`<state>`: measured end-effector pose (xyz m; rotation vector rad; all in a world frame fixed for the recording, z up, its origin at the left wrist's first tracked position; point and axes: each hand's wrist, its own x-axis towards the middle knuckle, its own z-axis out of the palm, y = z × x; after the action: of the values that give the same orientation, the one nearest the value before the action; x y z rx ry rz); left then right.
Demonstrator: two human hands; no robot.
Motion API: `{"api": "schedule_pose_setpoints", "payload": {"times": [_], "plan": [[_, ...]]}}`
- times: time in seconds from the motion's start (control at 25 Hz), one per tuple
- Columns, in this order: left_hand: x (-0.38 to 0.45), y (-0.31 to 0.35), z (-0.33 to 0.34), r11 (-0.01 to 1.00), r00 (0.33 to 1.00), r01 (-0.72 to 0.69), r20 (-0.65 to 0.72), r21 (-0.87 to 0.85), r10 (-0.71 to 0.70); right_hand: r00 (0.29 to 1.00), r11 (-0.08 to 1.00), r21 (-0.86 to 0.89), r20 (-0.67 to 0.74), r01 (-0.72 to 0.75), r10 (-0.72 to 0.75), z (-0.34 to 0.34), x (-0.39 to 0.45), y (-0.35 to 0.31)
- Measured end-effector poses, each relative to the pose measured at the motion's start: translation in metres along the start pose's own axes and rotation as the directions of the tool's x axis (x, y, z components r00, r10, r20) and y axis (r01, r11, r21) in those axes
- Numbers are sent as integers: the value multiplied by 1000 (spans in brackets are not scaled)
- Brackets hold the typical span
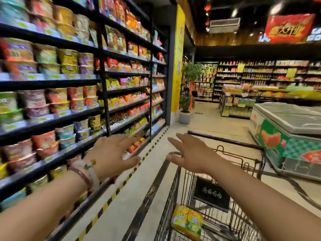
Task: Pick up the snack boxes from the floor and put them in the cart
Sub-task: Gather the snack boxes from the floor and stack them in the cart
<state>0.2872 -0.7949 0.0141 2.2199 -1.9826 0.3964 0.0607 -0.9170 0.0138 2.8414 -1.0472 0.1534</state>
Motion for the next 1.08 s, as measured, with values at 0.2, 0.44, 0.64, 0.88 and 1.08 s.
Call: {"api": "schedule_pose_setpoints", "payload": {"times": [0.2, 0.44, 0.64, 0.88, 1.08], "plan": [[-44, 15, -14, 989, 990, 144, 6, 14, -144, 990, 990, 9, -32, 141, -140, 5, -14, -17], [-117, 18, -18, 937, 938, 344, 22, 57, -346, 910, 928, 20, -207, 371, -359, 14, -11, -62], [-204, -11, -38, 829, 835, 547, -1, 115, -550, 787, 804, 55, -255, 592, -562, 11, 6, -152], [-320, -48, -72, 667, 689, 723, -121, 178, -714, 591, 601, 68, -299, 796, -749, -5, 2, -288], [-444, -77, -105, 504, 539, 837, -164, 214, -826, 415, 403, 108, -318, 909, -852, -20, -34, -424]]}}
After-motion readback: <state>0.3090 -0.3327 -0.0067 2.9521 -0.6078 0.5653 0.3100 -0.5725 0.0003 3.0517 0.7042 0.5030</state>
